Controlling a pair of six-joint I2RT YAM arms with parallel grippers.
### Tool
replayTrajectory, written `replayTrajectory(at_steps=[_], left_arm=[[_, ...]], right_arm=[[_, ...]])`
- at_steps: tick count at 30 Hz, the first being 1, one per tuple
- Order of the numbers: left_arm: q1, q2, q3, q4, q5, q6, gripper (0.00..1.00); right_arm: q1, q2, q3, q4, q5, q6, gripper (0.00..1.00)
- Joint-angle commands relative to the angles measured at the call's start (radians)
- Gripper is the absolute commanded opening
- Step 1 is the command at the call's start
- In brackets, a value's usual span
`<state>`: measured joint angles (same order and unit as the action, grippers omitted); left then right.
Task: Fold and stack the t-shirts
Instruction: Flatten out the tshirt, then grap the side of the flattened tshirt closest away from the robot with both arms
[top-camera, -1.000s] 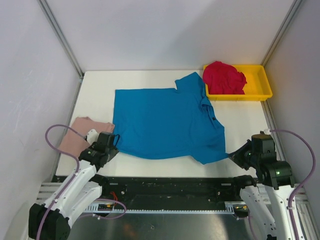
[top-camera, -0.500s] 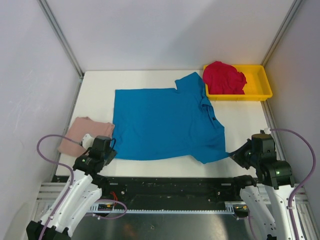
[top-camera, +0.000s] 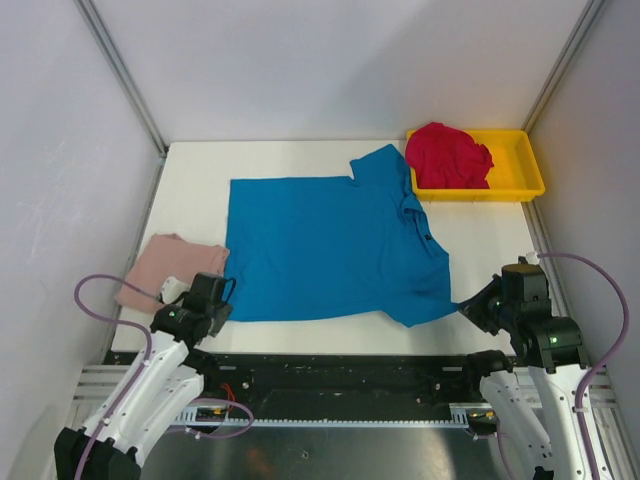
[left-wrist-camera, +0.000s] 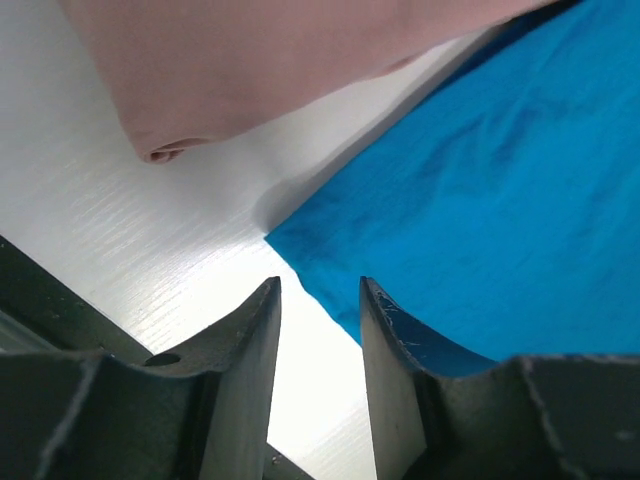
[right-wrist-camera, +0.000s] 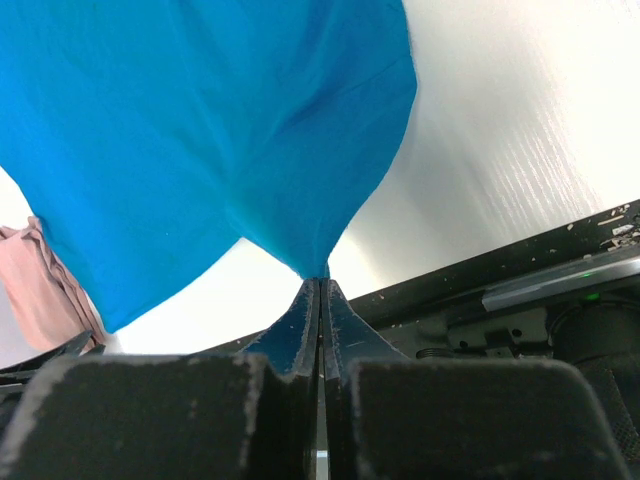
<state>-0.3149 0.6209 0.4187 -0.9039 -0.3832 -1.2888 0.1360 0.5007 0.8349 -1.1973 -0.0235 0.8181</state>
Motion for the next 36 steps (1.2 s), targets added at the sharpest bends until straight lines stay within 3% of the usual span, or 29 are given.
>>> replayTrajectory(at_steps=[1,19,31,36], left_arm=[[-0.005,0.047,-0.011,0.015,-0.088,-0.077,0.41],[0.005,0.216,-0.014,0.112,-0.092,-0.069,0.35],[0.023,0.266,-0.024,0.143,-0.126,-0.033,0.26],[0.026,0.282,-0.021,0.148,-0.155,0.001,0.17]], right_arm=[[0.005,0.01,0.019,0.029,0.012,-0.018,0.0],[0.003,0.015,0.012,0.038,-0.002,-0.028,0.0],[0.004,0.018,0.011,0.04,-0.002,-0.032,0.0],[0.001,0.027,0.012,0.047,-0.005,-0.034,0.0]])
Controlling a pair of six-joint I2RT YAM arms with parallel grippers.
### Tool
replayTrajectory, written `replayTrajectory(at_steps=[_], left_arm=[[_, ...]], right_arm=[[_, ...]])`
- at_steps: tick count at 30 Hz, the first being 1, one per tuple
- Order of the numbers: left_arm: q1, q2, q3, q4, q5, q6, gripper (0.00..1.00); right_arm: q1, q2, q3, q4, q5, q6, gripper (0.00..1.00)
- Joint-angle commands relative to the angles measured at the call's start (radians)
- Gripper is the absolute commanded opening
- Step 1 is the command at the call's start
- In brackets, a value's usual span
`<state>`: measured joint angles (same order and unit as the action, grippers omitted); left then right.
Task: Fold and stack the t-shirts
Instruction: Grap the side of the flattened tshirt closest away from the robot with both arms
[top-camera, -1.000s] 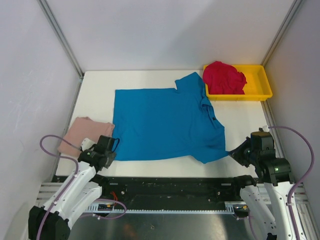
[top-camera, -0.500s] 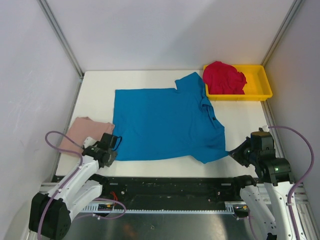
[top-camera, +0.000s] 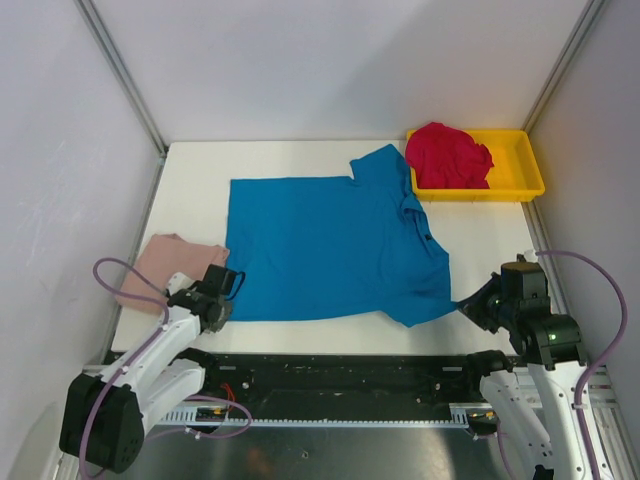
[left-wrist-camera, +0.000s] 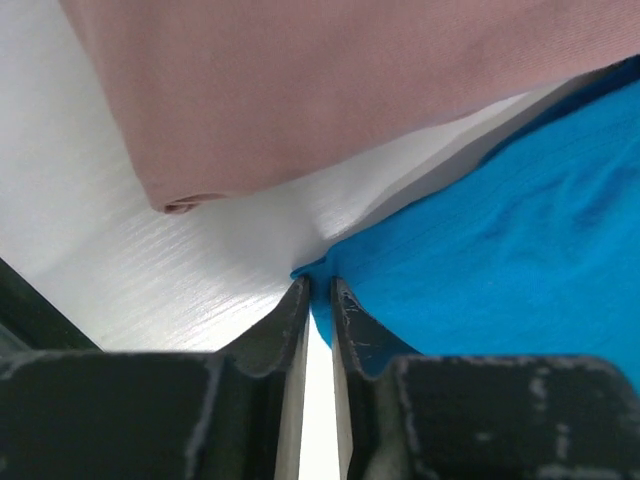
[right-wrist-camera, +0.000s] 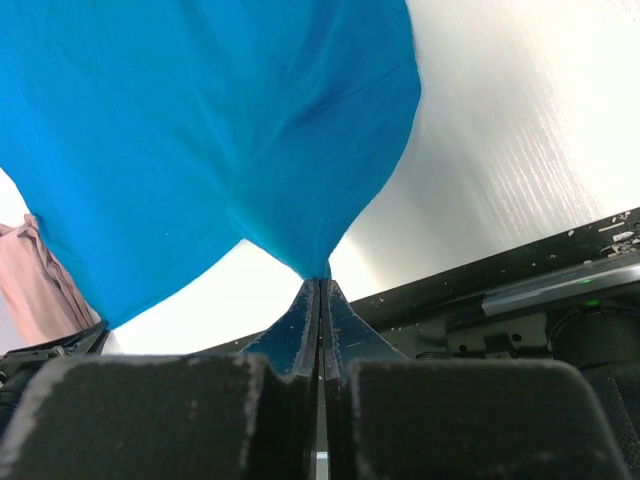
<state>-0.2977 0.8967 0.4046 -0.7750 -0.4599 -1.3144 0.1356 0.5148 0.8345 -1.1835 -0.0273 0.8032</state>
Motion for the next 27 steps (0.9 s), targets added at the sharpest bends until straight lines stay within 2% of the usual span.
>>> replayTrajectory(at_steps=[1,6,11,15,21,27], left_arm=[[0.009,0.005,-0.006,0.019,-0.084,0.034,0.15],[0.008,-0.01,0.033,0.022,-0.106,0.102,0.02],[0.007,-0.006,0.127,0.035,-0.125,0.211,0.0],[0.004,0.065,0.223,0.096,-0.107,0.337,0.0],[0.003,0.262,0.354,0.173,-0.074,0.439,0.0],[0.013,0.496,0.506,0.209,-0.062,0.462,0.0]], right_arm=[[0.002,0.014,0.012,0.035,-0.001,-0.019,0.0],[0.001,0.029,0.012,0.052,-0.005,-0.021,0.0],[-0.002,0.073,0.012,0.116,-0.027,-0.009,0.0],[-0.003,0.151,0.017,0.224,-0.029,-0.001,0.0],[0.013,0.381,0.061,0.461,0.003,-0.013,0.0],[0.03,0.71,0.174,0.697,0.024,-0.08,0.0]])
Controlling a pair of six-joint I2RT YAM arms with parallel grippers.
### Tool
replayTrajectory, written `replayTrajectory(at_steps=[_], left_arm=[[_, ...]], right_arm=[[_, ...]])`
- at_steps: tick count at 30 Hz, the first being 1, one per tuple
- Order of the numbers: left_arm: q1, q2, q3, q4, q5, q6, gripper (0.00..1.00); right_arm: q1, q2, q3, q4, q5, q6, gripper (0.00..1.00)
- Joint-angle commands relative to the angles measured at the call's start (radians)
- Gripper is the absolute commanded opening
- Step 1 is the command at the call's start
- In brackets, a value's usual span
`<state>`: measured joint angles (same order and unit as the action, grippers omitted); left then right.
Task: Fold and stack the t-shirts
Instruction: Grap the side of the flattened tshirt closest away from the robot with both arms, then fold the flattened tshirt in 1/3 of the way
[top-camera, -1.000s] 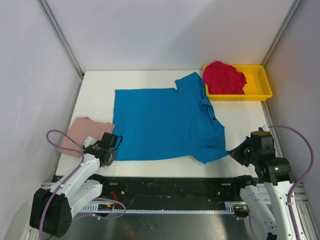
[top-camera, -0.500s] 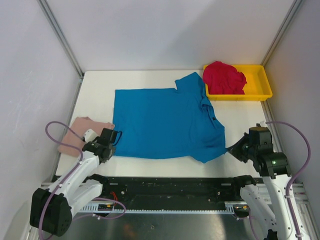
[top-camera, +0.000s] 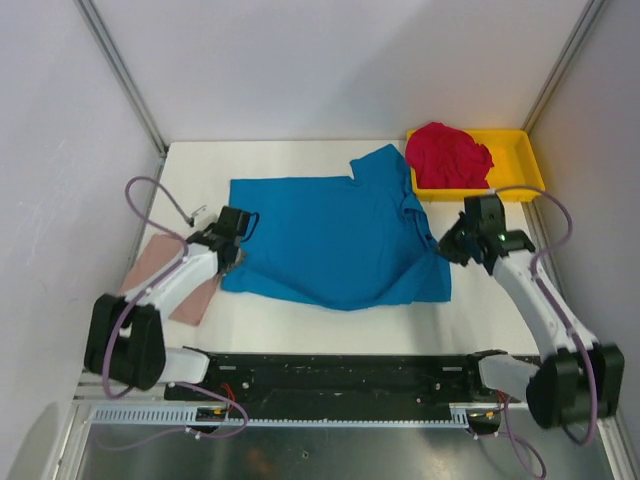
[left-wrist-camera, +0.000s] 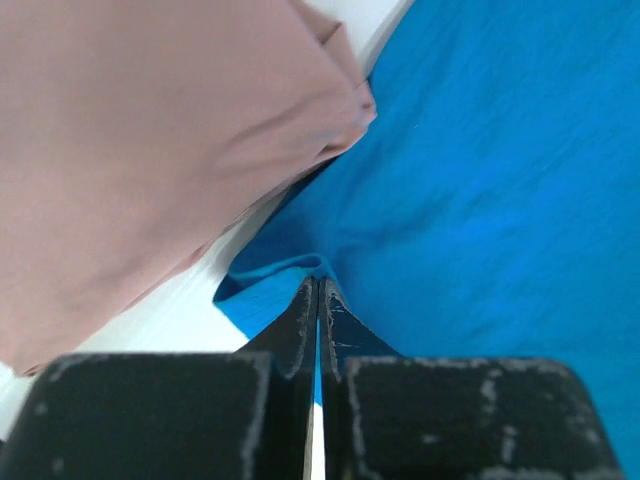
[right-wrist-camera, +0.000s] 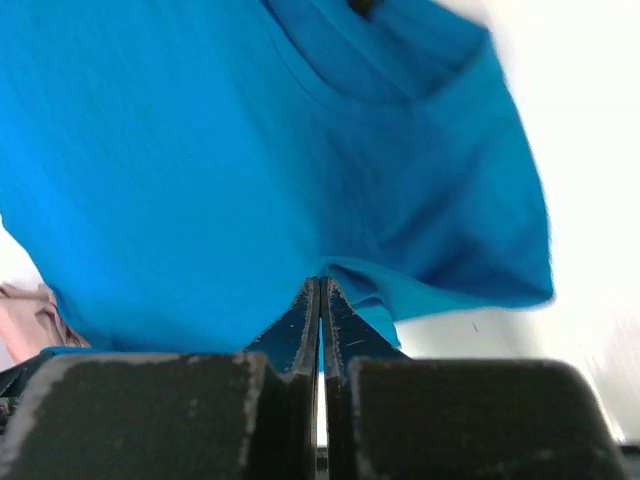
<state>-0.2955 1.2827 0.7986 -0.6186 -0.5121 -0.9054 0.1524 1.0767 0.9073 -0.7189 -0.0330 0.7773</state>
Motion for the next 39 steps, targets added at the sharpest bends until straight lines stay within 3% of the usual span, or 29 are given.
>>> replayTrajectory(at_steps=[1,7,11,29,39], left_arm=[[0.013,0.149,0.136,0.053,-0.009,0.054,0.0],[0.059,0.304,0.218,0.062,0.016,0.032,0.0],[0.096,0.341,0.226,0.069,0.025,0.028,0.0],[0.148,0.172,0.132,0.083,0.047,0.079,0.0],[0.151,0.265,0.181,0.115,0.066,0.104,0.0]], right_arm=[[0.015,0.203,0.129,0.258,0.031,-0.065,0.0],[0.027,0.483,0.282,0.334,0.073,-0.104,0.0],[0.026,0.551,0.32,0.337,0.084,-0.11,0.0],[-0.054,0.457,0.282,0.247,0.161,-0.153,0.0],[-0.074,0.494,0.235,0.306,0.096,-0.15,0.0]])
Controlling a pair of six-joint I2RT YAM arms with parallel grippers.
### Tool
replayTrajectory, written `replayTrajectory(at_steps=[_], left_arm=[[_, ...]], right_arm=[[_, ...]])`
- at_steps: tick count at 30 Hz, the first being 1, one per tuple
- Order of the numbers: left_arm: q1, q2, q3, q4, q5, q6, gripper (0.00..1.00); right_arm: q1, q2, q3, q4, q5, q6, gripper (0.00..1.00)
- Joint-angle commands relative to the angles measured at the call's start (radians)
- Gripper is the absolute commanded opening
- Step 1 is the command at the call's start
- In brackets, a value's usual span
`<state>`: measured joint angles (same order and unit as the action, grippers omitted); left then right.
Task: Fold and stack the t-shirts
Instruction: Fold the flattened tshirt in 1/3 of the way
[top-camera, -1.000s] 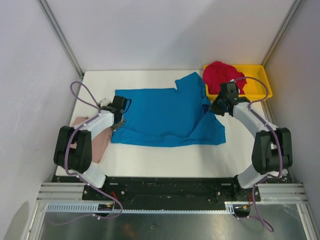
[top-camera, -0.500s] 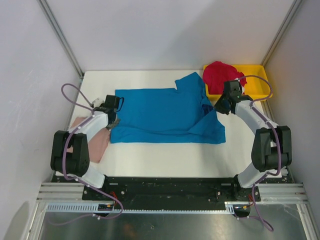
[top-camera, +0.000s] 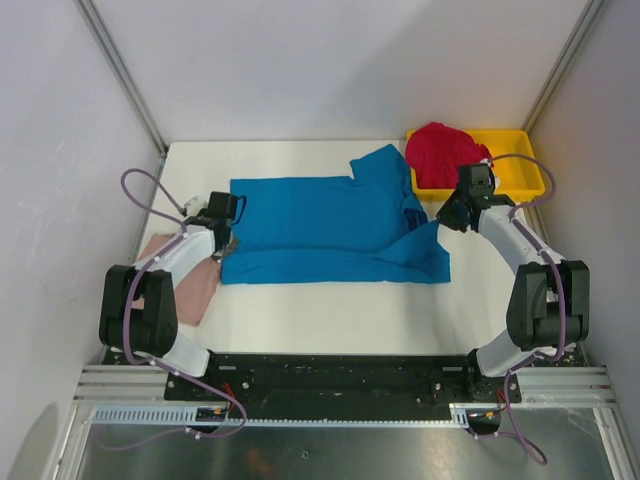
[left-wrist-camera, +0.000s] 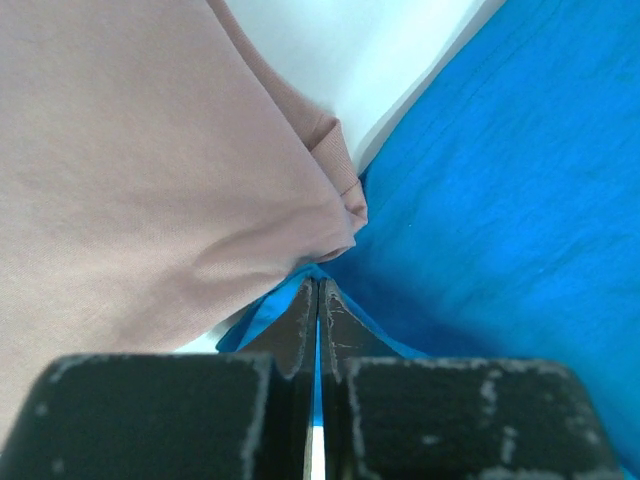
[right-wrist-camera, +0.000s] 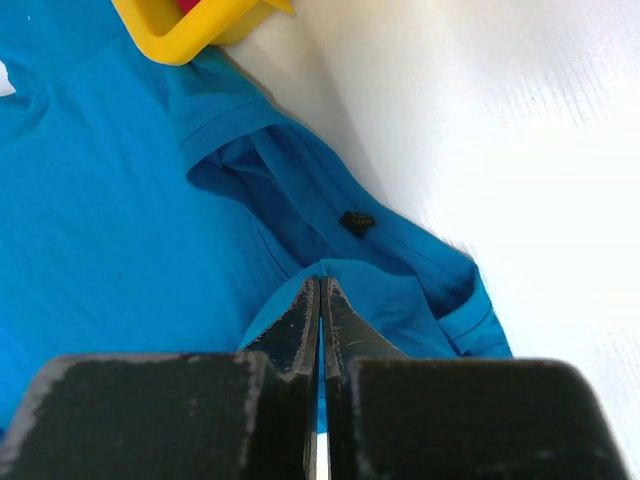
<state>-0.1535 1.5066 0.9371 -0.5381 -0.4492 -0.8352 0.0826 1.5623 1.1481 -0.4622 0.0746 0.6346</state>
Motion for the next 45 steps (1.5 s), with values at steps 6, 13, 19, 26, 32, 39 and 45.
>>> replayTrajectory(at_steps=[6,13,19,26,32,39,45], left_arm=[[0.021,0.091,0.068,0.039,0.004,0.04,0.0],[0.063,0.146,0.079,0.06,0.04,0.077,0.12],[0.096,0.156,0.069,0.073,0.059,0.09,0.3],[0.123,0.164,0.078,0.085,0.072,0.101,0.37],[0.176,0.196,0.096,0.088,0.085,0.103,0.38],[0.227,0.205,0.109,0.087,0.091,0.11,0.37],[0.223,0.181,0.122,0.091,0.162,0.142,0.37]], right_arm=[[-0.002,0.036,-0.007,0.093,-0.038,-0.009,0.0],[0.001,0.079,-0.006,0.131,-0.062,0.001,0.0],[0.01,0.101,-0.003,0.142,-0.108,-0.005,0.27],[0.027,0.095,0.003,0.133,-0.115,-0.023,0.33],[0.039,0.091,0.003,0.107,-0.115,-0.036,0.33],[0.06,0.085,0.003,0.095,-0.112,-0.043,0.33],[0.075,0.08,0.003,0.087,-0.109,-0.047,0.32]])
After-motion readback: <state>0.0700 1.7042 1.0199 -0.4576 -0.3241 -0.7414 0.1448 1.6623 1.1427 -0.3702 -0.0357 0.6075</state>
